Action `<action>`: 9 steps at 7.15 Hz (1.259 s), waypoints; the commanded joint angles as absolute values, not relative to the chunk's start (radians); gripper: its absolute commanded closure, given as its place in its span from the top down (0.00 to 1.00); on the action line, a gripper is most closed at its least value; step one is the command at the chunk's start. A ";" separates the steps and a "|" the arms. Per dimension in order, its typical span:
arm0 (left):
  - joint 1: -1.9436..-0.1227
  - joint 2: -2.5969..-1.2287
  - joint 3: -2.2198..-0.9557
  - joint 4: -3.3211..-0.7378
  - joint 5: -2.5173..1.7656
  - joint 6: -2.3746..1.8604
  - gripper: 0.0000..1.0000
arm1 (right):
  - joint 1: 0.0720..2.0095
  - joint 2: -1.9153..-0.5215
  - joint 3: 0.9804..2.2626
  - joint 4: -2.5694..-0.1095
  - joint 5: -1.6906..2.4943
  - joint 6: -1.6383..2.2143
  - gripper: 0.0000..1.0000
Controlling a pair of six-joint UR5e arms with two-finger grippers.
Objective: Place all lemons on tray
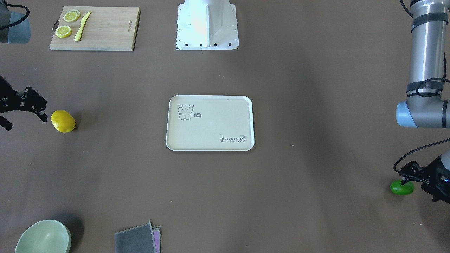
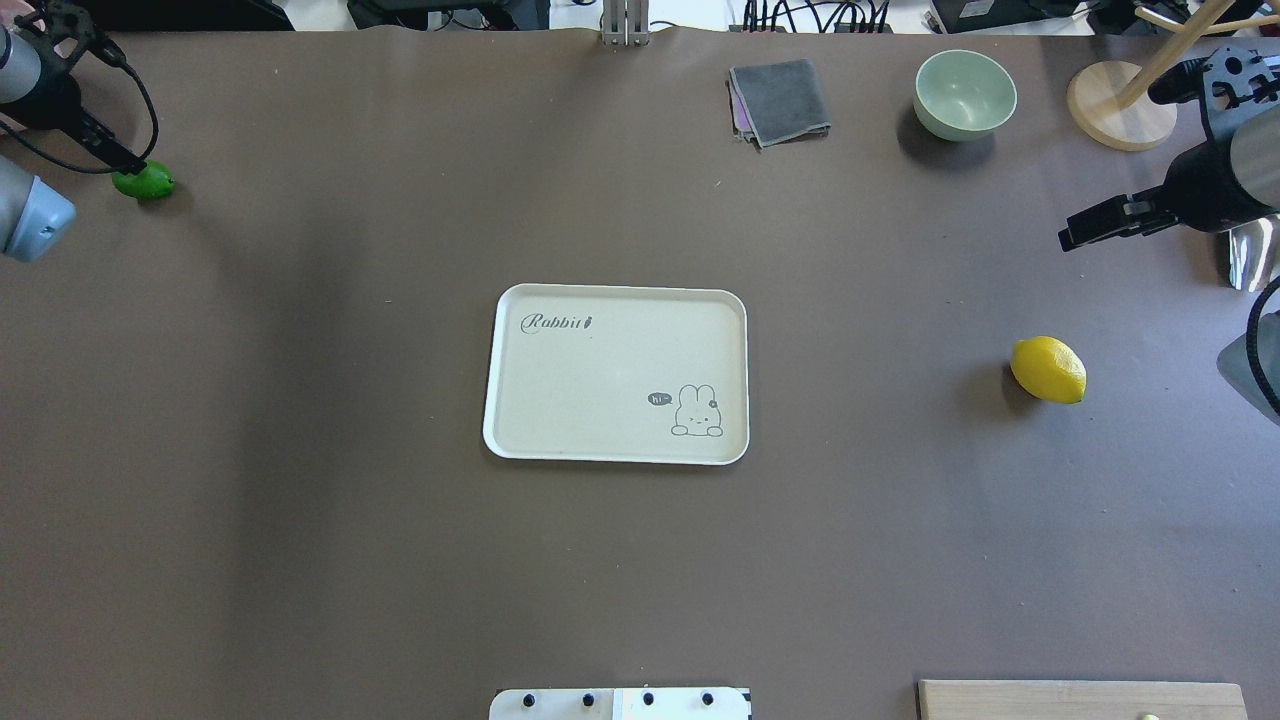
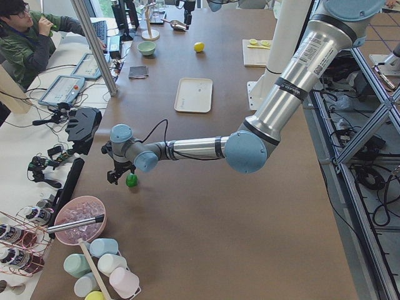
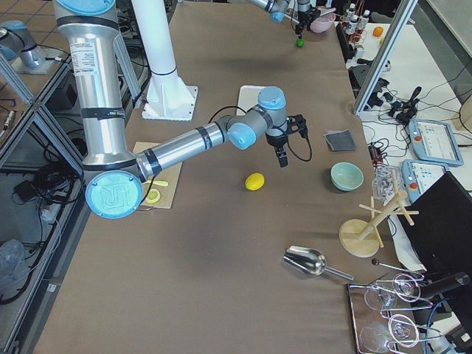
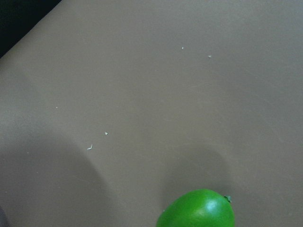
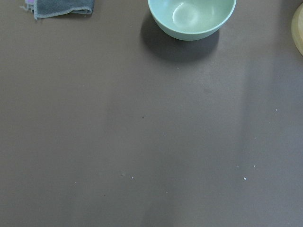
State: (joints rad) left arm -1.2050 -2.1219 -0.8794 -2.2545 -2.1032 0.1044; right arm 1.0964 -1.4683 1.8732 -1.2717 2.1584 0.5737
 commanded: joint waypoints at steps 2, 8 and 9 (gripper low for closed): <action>-1.200 -2.117 -0.885 -2.289 -2.173 0.107 0.96 | 1.095 -1.471 1.875 -1.272 2.158 0.574 1.00; -1.157 -2.106 -0.853 -2.289 -2.120 0.103 0.96 | 1.095 -1.468 1.876 -1.270 2.158 0.574 1.00; -1.152 -2.106 -0.847 -2.289 -2.099 0.101 0.96 | 1.095 -1.468 1.878 -1.270 2.158 0.574 1.00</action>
